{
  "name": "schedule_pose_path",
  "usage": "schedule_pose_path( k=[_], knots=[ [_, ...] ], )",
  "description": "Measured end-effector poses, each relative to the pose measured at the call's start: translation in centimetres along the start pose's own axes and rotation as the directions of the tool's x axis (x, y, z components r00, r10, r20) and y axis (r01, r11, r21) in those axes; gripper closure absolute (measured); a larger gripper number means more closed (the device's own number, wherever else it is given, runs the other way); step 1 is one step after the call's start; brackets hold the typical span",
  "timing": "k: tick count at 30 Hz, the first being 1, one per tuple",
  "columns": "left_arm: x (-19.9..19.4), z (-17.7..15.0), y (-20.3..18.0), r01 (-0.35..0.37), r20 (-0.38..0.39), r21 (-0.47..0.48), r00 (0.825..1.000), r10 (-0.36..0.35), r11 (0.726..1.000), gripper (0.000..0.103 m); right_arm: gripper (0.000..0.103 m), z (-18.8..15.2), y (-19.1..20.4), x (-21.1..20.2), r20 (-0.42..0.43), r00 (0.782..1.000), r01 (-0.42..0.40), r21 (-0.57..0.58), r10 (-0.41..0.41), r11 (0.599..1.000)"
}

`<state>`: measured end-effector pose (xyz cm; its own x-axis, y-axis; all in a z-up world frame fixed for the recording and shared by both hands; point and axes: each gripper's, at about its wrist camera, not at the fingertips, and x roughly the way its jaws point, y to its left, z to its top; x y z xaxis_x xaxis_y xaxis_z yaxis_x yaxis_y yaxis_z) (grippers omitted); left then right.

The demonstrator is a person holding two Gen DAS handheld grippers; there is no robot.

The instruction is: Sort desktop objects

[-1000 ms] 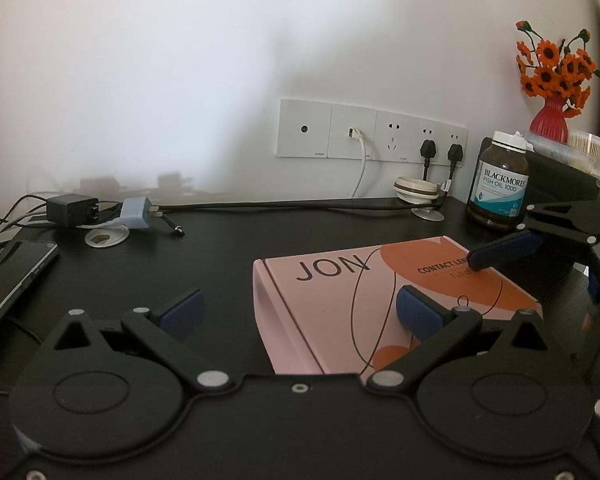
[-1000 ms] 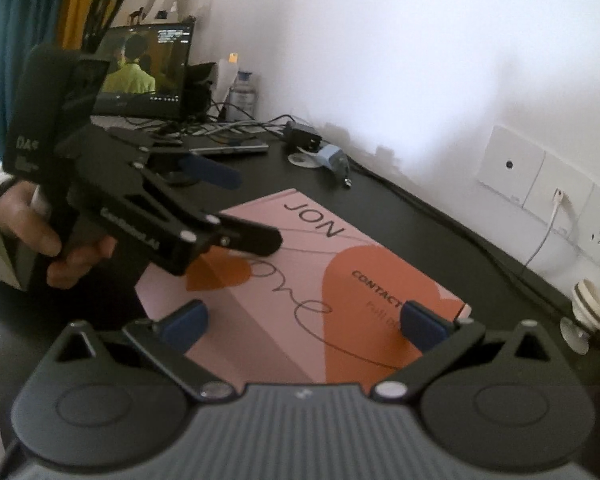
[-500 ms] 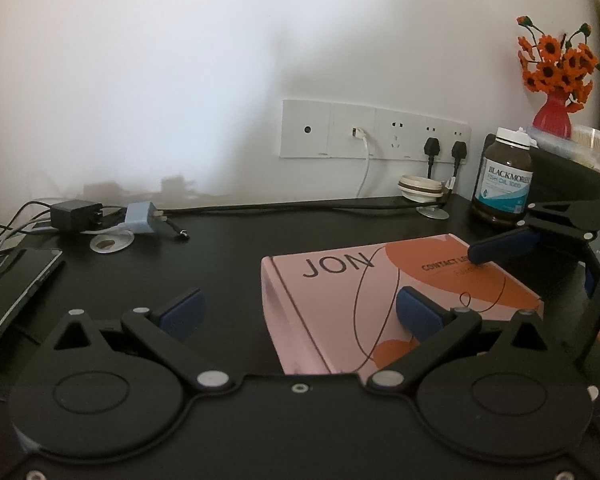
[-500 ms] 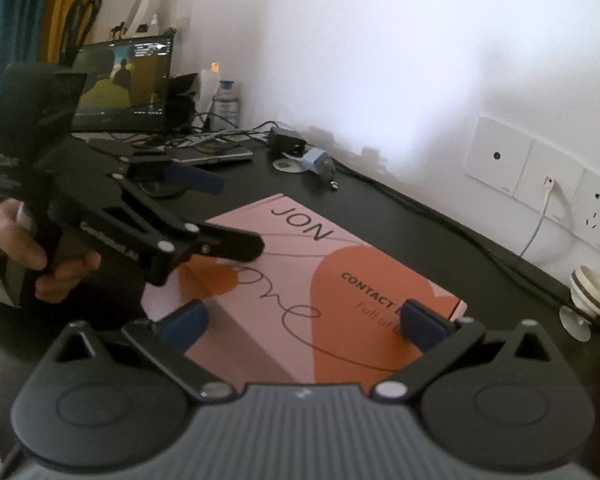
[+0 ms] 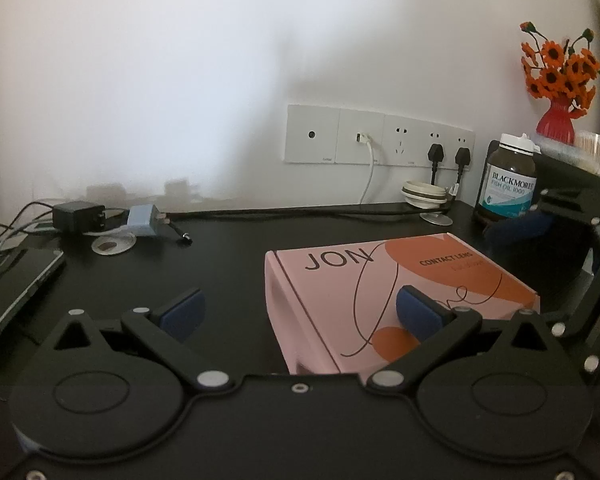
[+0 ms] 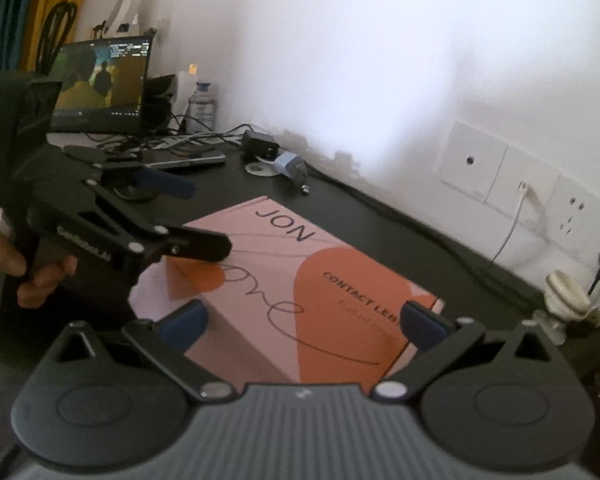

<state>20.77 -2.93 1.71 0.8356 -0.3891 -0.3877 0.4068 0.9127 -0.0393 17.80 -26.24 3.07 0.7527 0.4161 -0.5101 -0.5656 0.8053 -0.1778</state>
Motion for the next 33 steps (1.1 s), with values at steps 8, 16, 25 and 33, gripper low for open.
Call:
schedule_pose_path(
  k=[8, 16, 25, 33],
  knots=[
    [0.1, 0.1, 0.2, -0.015, -0.004, -0.014, 1.0, 0.015, 1.0, 0.0, 0.001, -0.3, -1.9, -0.2, -0.021, 0.999, -0.022, 0.117, 0.025, 0.993],
    [0.5, 0.4, 1.2, -0.034, -0.012, -0.055, 0.999, 0.034, 0.998, 0.0, 0.001, -0.9, -3.9, 1.2, -0.016, 0.999, -0.032, 0.279, 0.038, 0.96],
    [1.2, 0.6, 1.6, -0.057, 0.009, -0.048, 0.998, 0.057, 0.997, 0.0, 0.001, -1.1, -4.4, 2.5, 0.01, 1.0, -0.011, 0.345, 0.008, 0.938],
    [1.6, 0.7, 2.2, -0.038, -0.005, -0.082, 0.999, 0.038, 0.996, 0.0, 0.001, -0.4, -0.8, 2.5, 0.091, 0.995, 0.038, 0.094, -0.046, 0.995]
  ],
)
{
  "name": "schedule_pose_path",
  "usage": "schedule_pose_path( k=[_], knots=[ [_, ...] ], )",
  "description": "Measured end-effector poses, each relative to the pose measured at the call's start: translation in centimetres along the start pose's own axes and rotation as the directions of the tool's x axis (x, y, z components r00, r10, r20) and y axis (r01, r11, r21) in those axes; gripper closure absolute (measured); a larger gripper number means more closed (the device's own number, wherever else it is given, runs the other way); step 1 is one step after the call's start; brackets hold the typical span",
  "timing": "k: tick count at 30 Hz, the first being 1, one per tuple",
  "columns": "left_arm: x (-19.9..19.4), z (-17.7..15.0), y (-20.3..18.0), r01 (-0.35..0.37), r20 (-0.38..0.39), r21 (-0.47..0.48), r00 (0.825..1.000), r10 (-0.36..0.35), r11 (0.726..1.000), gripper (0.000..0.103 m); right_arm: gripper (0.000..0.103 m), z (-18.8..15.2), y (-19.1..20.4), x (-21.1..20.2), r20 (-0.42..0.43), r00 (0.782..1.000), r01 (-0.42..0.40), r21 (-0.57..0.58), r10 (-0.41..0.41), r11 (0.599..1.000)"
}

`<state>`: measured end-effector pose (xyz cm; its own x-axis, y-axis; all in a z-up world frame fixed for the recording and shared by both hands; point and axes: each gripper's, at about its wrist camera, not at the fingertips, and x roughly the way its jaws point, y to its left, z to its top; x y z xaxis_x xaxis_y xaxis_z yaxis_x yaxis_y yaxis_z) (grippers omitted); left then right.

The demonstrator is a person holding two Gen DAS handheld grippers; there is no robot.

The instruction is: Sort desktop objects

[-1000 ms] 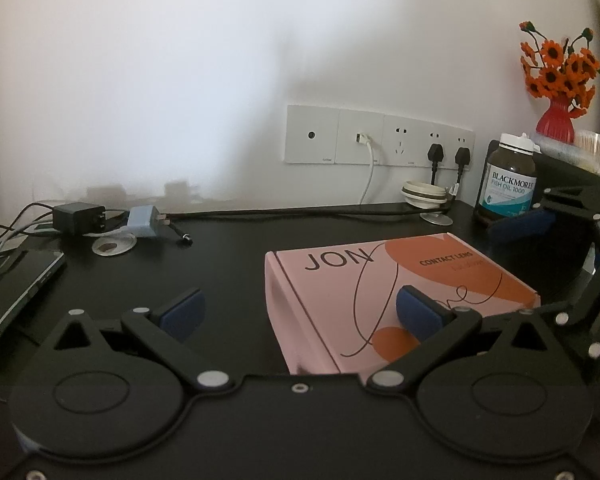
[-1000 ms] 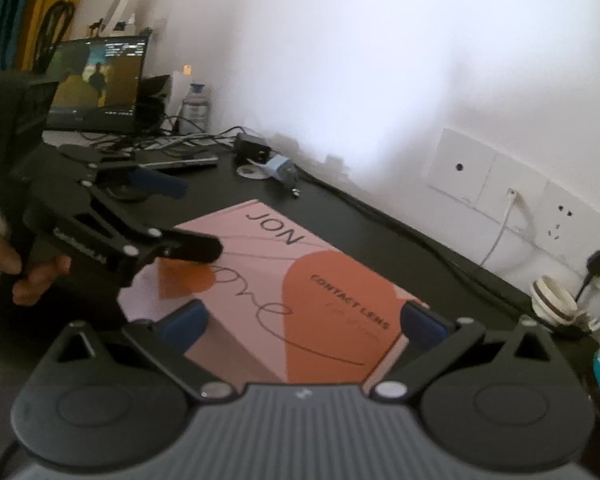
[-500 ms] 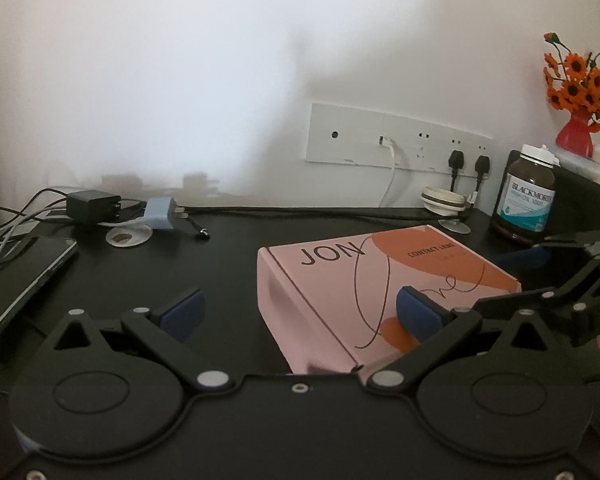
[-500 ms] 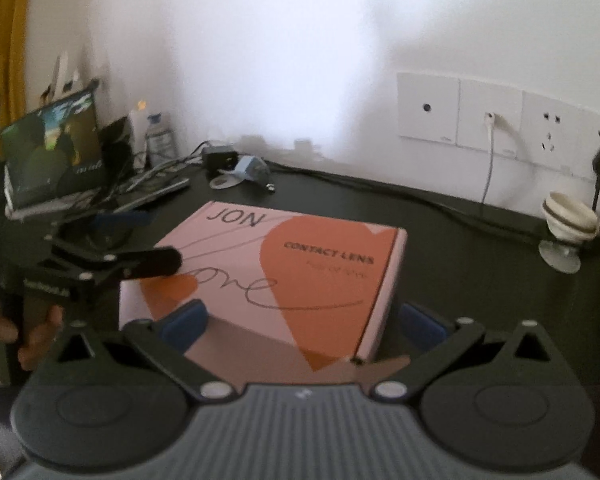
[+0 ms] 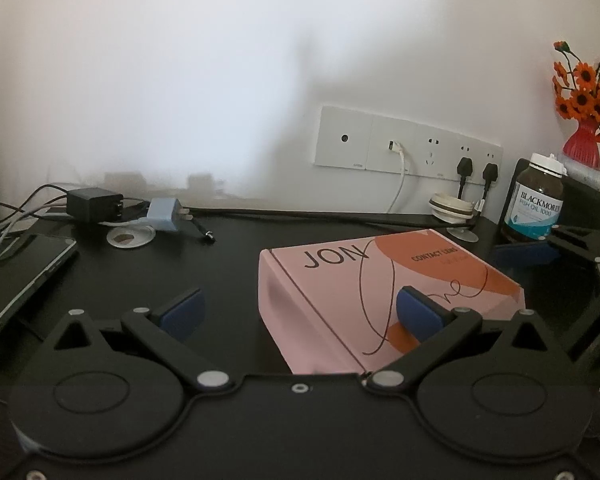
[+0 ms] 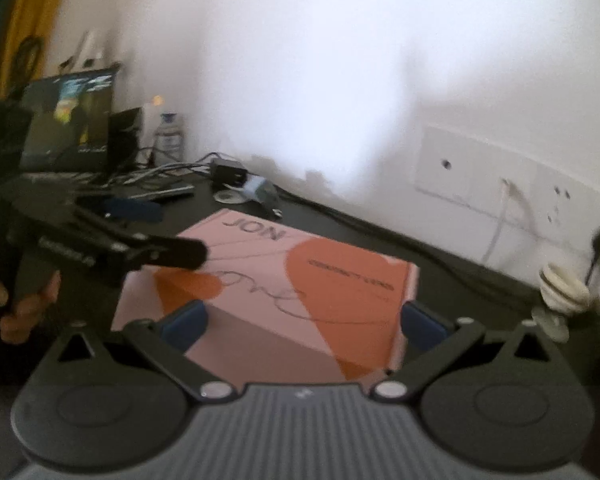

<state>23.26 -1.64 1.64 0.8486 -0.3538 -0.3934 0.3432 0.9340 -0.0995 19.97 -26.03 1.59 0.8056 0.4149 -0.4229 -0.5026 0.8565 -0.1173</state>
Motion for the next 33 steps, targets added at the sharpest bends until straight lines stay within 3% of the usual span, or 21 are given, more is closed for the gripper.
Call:
schedule_pose_path(
  k=[7, 15, 22, 24, 29, 33],
  knots=[
    [0.1, 0.1, -0.1, -0.009, 0.011, 0.017, 1.0, 0.009, 1.0, 0.0, 0.001, 0.1, 0.2, 0.8, 0.038, 0.998, -0.053, 0.022, 0.052, 0.998],
    [0.0, 0.5, 0.5, -0.048, 0.021, -0.001, 0.999, 0.048, 0.999, 0.0, 0.001, 0.1, 0.9, 1.3, 0.047, 0.999, -0.023, 0.018, 0.022, 1.0],
    [0.5, 0.3, 0.5, -0.061, 0.019, 0.007, 0.998, 0.061, 0.998, 0.0, 0.001, -0.2, 2.6, 2.9, 0.039, 0.993, 0.112, -0.065, -0.11, 0.992],
    [0.7, 0.2, 0.6, -0.064, 0.018, 0.012, 0.998, 0.063, 0.998, 0.0, 0.001, -0.1, 2.4, 3.3, 0.039, 0.993, 0.116, -0.08, -0.113, 0.99],
    [0.8, 0.2, 1.1, -0.059, 0.009, -0.013, 0.998, 0.059, 0.998, 0.0, 0.001, 0.4, 0.5, 2.8, 0.034, 0.991, 0.126, 0.016, -0.127, 0.992],
    [1.0, 0.2, 1.2, -0.036, -0.004, -0.023, 0.999, 0.036, 0.999, 0.0, 0.001, 0.6, -1.1, 1.5, 0.019, 0.982, 0.188, 0.064, -0.189, 0.98]
  ],
)
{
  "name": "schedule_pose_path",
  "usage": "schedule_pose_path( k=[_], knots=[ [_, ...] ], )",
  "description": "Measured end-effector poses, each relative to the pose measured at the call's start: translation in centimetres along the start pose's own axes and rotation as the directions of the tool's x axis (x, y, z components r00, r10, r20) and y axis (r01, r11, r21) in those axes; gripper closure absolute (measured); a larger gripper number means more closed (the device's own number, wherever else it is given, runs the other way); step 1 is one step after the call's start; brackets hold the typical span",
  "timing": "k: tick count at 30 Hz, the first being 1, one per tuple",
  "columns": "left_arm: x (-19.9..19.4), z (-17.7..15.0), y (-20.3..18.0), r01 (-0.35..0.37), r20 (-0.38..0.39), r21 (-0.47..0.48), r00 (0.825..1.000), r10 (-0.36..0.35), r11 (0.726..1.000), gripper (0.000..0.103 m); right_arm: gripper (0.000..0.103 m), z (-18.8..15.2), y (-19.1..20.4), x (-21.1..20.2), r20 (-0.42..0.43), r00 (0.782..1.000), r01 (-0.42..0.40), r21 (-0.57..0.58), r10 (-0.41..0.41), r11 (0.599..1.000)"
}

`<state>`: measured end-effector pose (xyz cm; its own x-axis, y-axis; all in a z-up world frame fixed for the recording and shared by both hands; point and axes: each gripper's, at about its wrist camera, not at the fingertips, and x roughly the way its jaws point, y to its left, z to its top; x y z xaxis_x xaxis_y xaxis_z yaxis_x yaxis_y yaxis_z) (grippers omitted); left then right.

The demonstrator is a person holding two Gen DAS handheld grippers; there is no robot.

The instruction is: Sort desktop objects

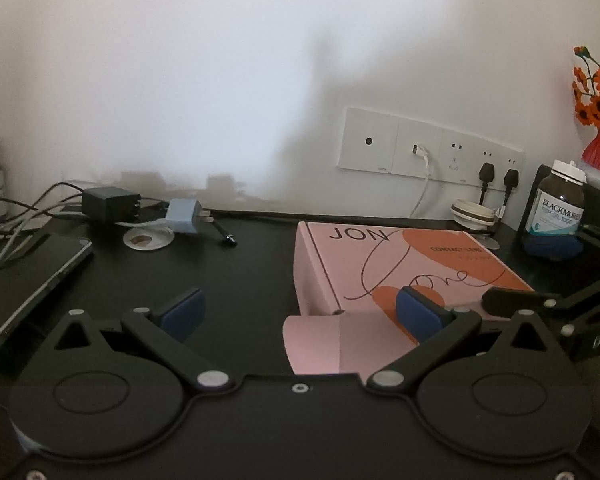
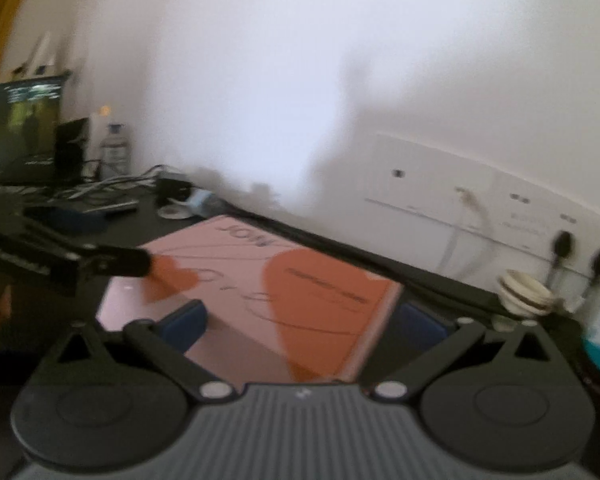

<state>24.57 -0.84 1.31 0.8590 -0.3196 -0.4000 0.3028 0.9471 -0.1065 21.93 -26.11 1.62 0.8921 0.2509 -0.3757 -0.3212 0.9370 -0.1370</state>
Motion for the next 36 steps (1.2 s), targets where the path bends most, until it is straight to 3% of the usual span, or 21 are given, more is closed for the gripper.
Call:
schedule_pose_path(
  k=[4, 8, 12, 15, 25, 30, 36],
  knots=[
    [0.1, 0.0, -0.4, 0.01, -0.031, 0.038, 0.999, -0.009, 0.999, 0.0, 0.001, 0.0, -2.0, 0.1, -0.05, 0.998, -0.036, 0.087, 0.04, 0.996],
    [-0.1, -0.2, -1.3, -0.001, -0.052, 0.14, 0.999, 0.009, 0.99, 0.0, 0.001, -0.5, -1.8, 0.1, -0.109, 0.988, -0.104, 0.039, 0.107, 0.994],
    [0.5, -0.6, -2.1, -0.017, -0.052, 0.205, 0.998, 0.028, 0.979, 0.0, 0.001, -0.9, -1.6, 0.7, -0.137, 0.986, -0.092, 0.031, 0.095, 0.995],
    [1.3, -0.6, -2.5, -0.023, -0.07, 0.219, 0.997, 0.04, 0.975, 0.0, 0.001, -0.6, -2.5, 1.3, -0.132, 0.986, -0.09, 0.121, 0.106, 0.989],
    [4.3, 0.6, -2.3, -0.108, -0.092, 0.158, 0.988, 0.123, 0.982, 0.0, 0.001, -0.3, -3.2, 3.2, -0.111, 0.994, 0.032, 0.155, -0.014, 0.987],
    [5.4, 1.1, -2.6, -0.141, -0.084, 0.161, 0.984, 0.156, 0.977, 0.0, 0.001, -0.1, -3.6, 4.2, -0.101, 0.989, 0.123, 0.151, -0.108, 0.981],
    [5.8, 1.4, -1.9, -0.171, -0.078, 0.126, 0.98, 0.182, 0.977, 0.0, 0.001, 0.1, -4.3, 5.2, -0.102, 0.983, 0.171, 0.206, -0.152, 0.964]
  ],
)
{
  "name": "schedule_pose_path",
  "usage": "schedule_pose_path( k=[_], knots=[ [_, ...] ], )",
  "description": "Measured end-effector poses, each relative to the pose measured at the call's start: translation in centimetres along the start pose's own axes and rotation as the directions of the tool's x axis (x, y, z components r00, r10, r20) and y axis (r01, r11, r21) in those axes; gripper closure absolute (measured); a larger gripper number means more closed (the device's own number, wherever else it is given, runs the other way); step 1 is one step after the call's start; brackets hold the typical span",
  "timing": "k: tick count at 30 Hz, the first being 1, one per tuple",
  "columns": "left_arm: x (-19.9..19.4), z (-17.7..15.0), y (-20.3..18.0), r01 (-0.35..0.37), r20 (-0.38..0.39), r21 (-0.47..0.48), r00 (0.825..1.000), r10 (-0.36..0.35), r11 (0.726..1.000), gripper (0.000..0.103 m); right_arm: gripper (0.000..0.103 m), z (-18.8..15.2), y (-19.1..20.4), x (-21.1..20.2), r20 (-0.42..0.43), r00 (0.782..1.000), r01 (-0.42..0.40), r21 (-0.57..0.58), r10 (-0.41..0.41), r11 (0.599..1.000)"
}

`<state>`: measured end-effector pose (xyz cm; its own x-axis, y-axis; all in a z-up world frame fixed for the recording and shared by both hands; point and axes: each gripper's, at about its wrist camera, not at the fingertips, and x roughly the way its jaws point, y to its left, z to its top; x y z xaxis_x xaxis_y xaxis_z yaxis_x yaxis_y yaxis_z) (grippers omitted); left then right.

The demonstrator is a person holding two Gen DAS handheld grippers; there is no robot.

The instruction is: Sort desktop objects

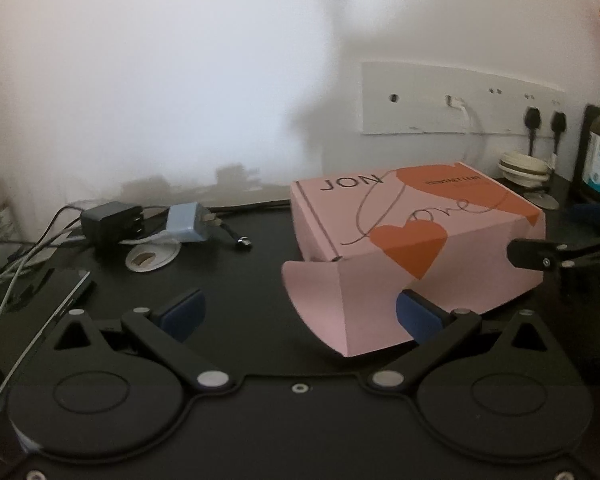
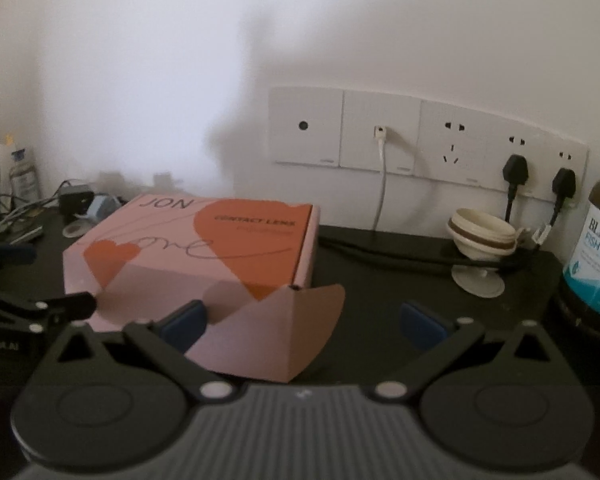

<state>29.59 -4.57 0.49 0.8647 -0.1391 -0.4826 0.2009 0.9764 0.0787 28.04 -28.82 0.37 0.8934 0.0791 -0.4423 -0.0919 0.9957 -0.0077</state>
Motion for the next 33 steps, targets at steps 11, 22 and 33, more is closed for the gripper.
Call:
schedule_pose_path(
  k=[11, 22, 33],
  knots=[
    [1.2, 0.8, 1.8, -0.079, -0.002, -0.102, 0.997, 0.08, 0.992, 0.0, 0.001, 0.6, 0.2, 1.5, -0.011, 1.0, 0.022, 0.082, -0.021, 0.996],
    [-0.2, 0.8, 1.4, -0.083, 0.068, -0.089, 0.994, 0.089, 0.993, 0.0, 0.001, 0.3, -0.3, 0.2, 0.025, 0.999, -0.039, 0.194, 0.035, 0.98],
    [-1.2, 0.5, 0.6, -0.082, 0.091, -0.064, 0.992, 0.087, 0.995, 0.0, 0.001, -0.3, -0.3, -0.3, 0.008, 0.999, -0.037, 0.224, 0.036, 0.974]
  ],
)
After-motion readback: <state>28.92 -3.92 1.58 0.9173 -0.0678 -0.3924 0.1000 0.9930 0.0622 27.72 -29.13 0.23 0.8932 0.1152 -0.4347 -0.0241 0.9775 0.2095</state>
